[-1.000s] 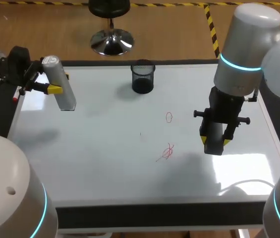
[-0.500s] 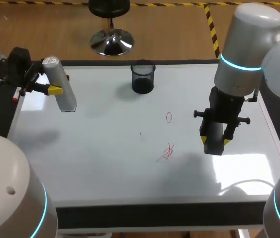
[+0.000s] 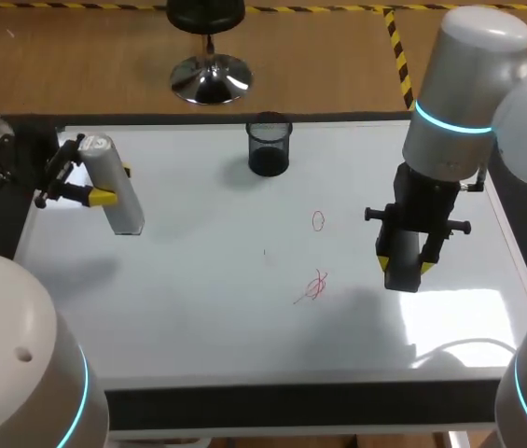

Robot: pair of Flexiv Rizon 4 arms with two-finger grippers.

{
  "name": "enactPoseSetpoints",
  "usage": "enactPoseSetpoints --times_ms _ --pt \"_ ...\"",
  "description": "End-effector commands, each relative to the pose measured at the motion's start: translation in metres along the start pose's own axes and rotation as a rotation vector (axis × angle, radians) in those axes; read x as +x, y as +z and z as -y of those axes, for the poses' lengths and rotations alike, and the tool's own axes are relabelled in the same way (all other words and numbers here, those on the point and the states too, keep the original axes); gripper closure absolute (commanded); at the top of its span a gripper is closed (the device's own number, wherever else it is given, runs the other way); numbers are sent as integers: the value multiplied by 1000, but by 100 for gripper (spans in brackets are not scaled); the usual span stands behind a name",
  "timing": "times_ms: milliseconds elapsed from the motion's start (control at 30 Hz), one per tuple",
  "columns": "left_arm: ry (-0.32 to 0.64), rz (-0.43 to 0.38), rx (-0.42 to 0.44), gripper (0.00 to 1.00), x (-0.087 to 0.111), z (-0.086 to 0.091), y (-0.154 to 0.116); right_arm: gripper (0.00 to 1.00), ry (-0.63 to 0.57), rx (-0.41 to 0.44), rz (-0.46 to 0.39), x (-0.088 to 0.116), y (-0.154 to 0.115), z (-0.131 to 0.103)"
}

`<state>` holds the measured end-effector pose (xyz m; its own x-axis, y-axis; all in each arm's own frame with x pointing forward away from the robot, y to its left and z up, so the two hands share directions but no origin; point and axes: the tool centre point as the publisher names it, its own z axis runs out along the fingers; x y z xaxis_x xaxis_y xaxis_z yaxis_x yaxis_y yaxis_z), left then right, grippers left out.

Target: Pick up the inspection probe, press it on each red-marked spot on the whiteboard one by one, put down the probe, pick up the eraser, and wipe off all the red marks.

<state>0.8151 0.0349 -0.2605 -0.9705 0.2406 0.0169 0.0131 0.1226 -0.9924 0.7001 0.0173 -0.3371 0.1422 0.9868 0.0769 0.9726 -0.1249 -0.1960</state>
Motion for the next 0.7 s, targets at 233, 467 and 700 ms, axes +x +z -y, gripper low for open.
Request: enactPoseSetpoints --times_ms 233,467,700 --pt "24 -18 2 100 35 7 39 100 -1 -2 -3 -1 0 1" --pt "44 -21 10 100 45 11 70 100 -1 -2 -3 -1 0 1" --pt "47 -29 12 100 48 13 100 100 -1 -2 -3 -1 0 1"
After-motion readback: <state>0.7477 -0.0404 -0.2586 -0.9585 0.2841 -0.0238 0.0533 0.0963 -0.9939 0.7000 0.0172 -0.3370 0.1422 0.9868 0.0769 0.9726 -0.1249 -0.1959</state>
